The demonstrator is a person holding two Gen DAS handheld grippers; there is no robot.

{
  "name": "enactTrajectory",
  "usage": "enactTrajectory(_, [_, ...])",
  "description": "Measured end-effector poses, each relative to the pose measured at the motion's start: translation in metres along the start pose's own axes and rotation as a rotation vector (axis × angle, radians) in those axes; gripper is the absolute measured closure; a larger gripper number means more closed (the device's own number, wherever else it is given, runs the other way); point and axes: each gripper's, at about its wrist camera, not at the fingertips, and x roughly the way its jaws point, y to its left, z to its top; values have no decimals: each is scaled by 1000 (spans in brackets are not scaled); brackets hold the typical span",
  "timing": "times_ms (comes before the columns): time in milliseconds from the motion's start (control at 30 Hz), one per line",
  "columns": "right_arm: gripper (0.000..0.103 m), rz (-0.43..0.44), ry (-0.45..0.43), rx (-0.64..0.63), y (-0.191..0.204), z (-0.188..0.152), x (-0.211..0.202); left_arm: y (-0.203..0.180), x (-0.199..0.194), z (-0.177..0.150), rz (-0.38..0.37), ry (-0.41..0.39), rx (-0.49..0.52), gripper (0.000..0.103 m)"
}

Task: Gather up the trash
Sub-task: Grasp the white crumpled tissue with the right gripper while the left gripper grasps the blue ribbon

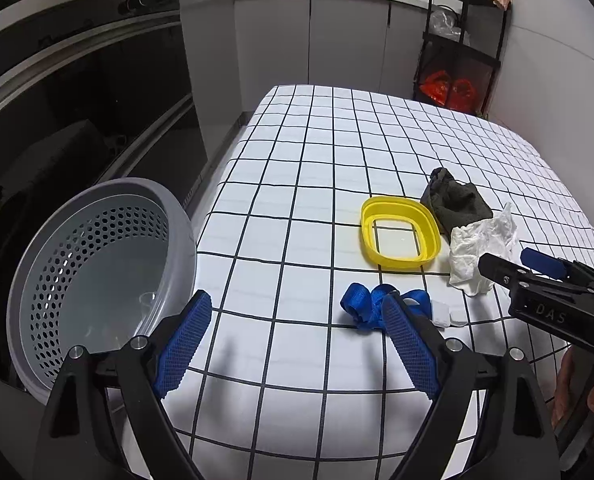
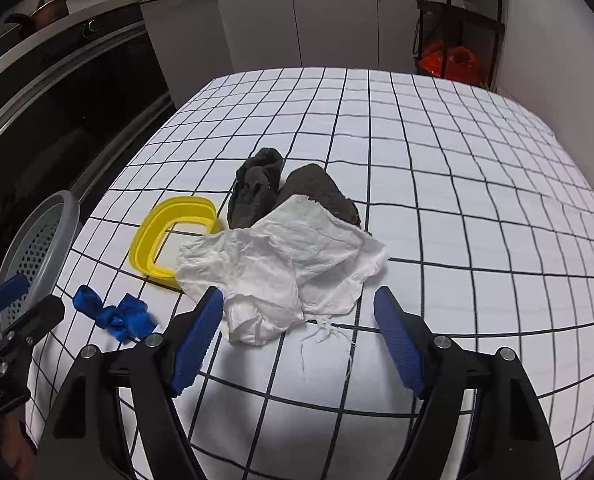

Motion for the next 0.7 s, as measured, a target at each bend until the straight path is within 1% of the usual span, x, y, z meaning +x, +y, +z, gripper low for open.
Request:
enactTrajectory(167, [29, -17, -8, -15, 9, 1, 1, -3, 4, -3, -2, 17, 8, 18])
enactTrajectory(200, [33, -19, -5, -20, 11, 1, 2, -3, 4, -3, -3, 17, 10, 18])
enactTrajectory(233, [37, -20, 1, -26, 12, 1, 3, -3, 4, -3, -4, 16, 10, 18])
enactTrajectory(300, [60, -23, 28, -40, 15, 0, 7, -4, 4, -4, -8, 17, 11, 17])
enactTrajectory(367, [66, -23, 40, -43, 16, -2, 9, -5, 4, -5, -7, 17, 14, 17])
enactTrajectory(467, [82, -16, 35, -44, 16, -5, 4, -6, 2, -5, -13, 12, 17, 17])
enactTrajectory(567, [86, -12, 8, -27, 12, -7, -8, -9, 0, -6, -23, 7, 22, 17])
enactTrajectory(700, [87, -7, -21, 22, -3, -10, -26, -15, -1, -8, -38, 7, 32, 16])
